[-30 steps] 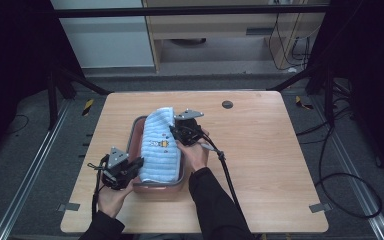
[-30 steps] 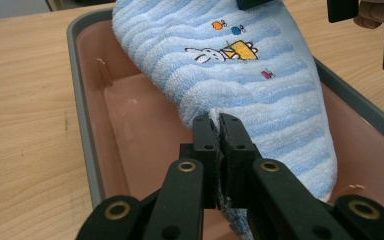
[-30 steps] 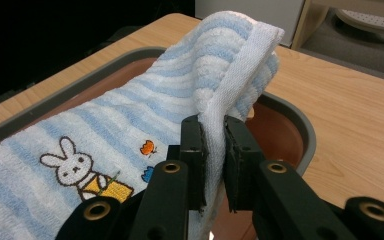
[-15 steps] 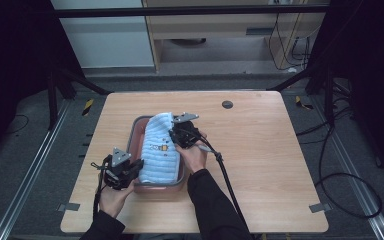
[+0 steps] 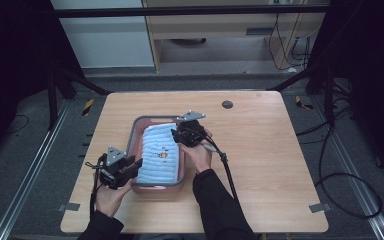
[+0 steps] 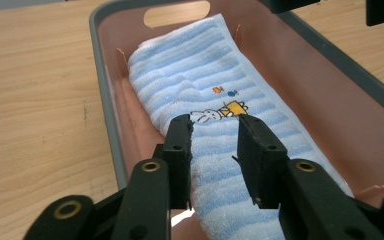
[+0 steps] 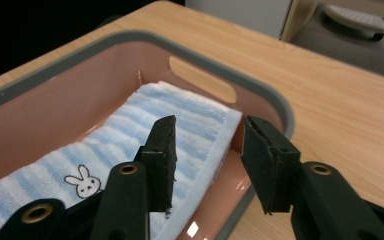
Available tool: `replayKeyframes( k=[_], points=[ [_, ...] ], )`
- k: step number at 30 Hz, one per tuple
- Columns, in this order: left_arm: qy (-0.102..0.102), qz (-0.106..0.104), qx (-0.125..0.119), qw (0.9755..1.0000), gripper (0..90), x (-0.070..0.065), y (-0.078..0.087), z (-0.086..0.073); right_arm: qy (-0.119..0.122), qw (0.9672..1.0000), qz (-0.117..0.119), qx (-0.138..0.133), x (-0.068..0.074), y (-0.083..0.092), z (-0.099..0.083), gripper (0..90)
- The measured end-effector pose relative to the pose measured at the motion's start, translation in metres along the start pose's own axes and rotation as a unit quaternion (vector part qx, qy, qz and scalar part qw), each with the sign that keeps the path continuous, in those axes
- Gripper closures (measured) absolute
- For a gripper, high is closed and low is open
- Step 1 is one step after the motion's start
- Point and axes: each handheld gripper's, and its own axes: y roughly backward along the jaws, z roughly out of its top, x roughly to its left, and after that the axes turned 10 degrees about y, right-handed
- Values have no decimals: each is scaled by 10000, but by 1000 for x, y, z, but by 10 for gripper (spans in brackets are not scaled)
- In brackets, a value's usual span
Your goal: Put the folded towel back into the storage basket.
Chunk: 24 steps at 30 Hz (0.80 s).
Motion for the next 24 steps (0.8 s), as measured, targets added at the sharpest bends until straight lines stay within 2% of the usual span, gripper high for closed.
replayKeyframes(
  k=[5,11,15,24],
  points=[
    [32,-81,-135,9999,554,4,6,3,38,9997,-107,-215,-8,16,1,480],
    [68,-171,-277,9994,454,10,12,5,-58,9984,-238,-511,-20,39,-2,354],
    [89,-215,-372,9990,402,15,15,7,-84,9979,-279,-577,-28,57,-5,288],
    [125,-177,-521,9984,329,29,21,8,-240,9960,-461,-732,-50,96,-22,234]
  ],
)
